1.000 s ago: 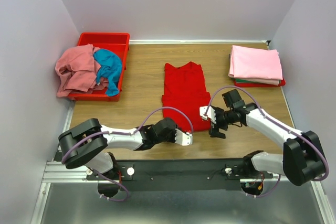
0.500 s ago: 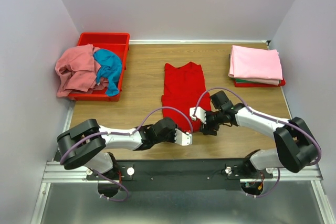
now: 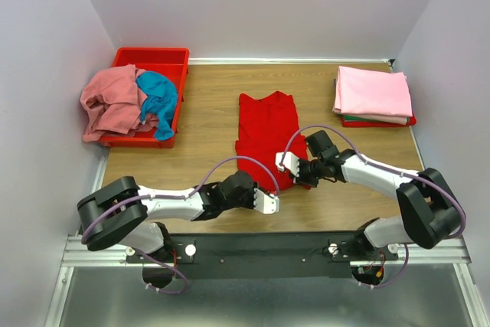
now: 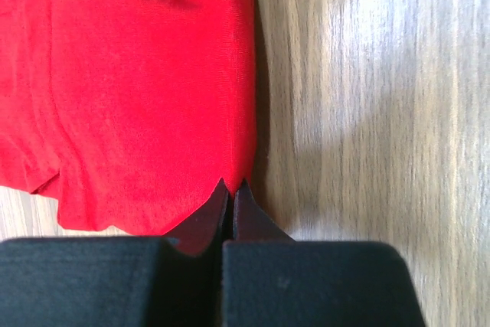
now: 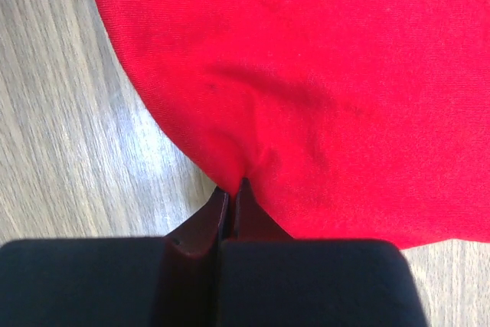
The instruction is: Fold and stack the t-shirts
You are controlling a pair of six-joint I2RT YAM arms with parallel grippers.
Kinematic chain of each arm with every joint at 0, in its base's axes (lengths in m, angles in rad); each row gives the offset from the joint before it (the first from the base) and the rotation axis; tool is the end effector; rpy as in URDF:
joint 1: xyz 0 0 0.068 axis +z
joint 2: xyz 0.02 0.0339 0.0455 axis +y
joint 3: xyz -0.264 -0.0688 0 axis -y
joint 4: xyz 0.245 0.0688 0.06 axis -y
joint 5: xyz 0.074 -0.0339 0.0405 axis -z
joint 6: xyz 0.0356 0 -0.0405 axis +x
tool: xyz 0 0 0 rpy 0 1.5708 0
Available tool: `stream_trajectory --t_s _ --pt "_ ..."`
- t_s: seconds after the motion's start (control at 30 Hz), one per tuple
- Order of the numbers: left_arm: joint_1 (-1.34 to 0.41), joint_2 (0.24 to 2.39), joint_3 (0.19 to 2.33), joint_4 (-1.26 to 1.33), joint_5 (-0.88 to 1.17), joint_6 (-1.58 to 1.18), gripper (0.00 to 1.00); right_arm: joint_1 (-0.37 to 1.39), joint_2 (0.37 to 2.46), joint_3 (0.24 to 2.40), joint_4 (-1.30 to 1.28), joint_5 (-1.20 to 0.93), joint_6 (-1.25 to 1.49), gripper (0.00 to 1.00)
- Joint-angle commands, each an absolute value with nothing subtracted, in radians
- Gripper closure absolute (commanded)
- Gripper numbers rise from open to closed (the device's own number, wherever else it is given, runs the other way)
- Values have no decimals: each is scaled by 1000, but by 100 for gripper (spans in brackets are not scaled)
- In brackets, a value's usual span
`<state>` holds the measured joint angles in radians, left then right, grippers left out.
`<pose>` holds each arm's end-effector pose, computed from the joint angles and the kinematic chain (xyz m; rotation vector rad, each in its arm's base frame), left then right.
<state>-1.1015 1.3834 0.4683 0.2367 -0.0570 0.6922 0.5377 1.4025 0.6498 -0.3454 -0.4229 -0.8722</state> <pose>0.1162 -0.2248 0.1465 1.7407 1.4296 -0.1561 0.2022 0.1376 0.1553 -1.7701 1.8751 0.4418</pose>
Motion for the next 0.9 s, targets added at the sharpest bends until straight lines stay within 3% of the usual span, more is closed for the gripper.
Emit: stream_trajectory --t_s 0.0,0.87 --pt "-1101 1350 453 224 -5 701 100 543 1408 658 -428 -409 -867 100" --pt "-1101 1216 428 169 100 715 100 526 1342 739 -647 -537 -968 100"
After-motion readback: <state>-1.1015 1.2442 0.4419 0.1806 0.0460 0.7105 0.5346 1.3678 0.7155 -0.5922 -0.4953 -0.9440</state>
